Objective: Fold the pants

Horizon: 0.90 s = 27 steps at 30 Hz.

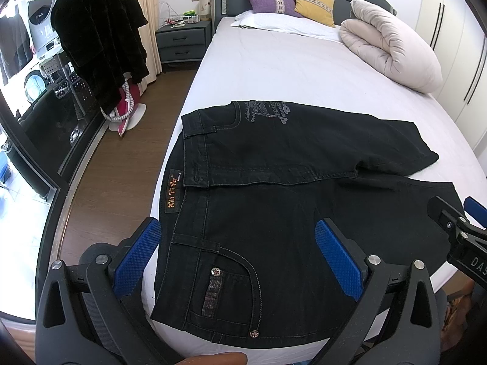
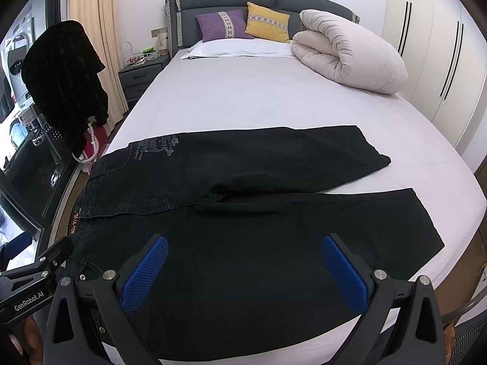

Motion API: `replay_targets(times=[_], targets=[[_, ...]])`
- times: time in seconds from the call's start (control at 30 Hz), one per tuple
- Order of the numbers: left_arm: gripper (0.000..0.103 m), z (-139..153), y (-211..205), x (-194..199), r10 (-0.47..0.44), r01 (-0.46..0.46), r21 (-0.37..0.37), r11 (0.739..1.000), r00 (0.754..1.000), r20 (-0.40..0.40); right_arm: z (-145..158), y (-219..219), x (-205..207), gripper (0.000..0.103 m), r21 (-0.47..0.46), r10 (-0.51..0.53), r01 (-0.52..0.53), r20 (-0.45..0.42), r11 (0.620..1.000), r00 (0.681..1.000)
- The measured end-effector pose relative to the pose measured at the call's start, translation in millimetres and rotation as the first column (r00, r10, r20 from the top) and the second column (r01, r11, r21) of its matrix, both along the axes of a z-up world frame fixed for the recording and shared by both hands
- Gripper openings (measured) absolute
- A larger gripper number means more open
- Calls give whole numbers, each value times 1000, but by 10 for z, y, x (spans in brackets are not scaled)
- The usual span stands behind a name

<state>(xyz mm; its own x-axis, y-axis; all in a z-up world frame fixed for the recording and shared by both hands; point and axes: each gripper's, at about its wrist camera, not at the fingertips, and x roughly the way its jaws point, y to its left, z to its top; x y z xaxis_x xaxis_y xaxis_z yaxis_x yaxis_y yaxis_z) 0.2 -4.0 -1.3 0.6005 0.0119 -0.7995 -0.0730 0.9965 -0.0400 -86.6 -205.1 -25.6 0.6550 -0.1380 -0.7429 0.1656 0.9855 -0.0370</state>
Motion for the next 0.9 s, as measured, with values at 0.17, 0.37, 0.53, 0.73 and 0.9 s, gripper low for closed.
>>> replay_targets(times=[0.17, 0.37, 0.53, 0.73, 0.9], targets=[[103, 0, -1, 1, 0, 0, 0, 1000, 1000, -1, -5, 3, 1, 103, 0, 0, 0, -1, 1000, 1000], [103, 1, 0, 3, 0, 0, 0, 1000, 1000, -1, -12, 9, 5, 103, 0, 0, 0, -2, 1000, 1000], [103, 1, 0, 3, 0, 0, 0, 1000, 1000, -2, -19, 13, 8, 103, 0, 0, 0, -2, 1000, 1000], [103, -96, -23, 5, 5, -5, 16, 1000, 1000, -6, -6, -17, -7, 103, 1, 0, 0, -4, 1000, 1000], [103, -185, -52, 23, 10, -9, 40, 999, 1000, -16, -74, 38, 34, 103, 3, 1, -1, -7, 1000, 1000]])
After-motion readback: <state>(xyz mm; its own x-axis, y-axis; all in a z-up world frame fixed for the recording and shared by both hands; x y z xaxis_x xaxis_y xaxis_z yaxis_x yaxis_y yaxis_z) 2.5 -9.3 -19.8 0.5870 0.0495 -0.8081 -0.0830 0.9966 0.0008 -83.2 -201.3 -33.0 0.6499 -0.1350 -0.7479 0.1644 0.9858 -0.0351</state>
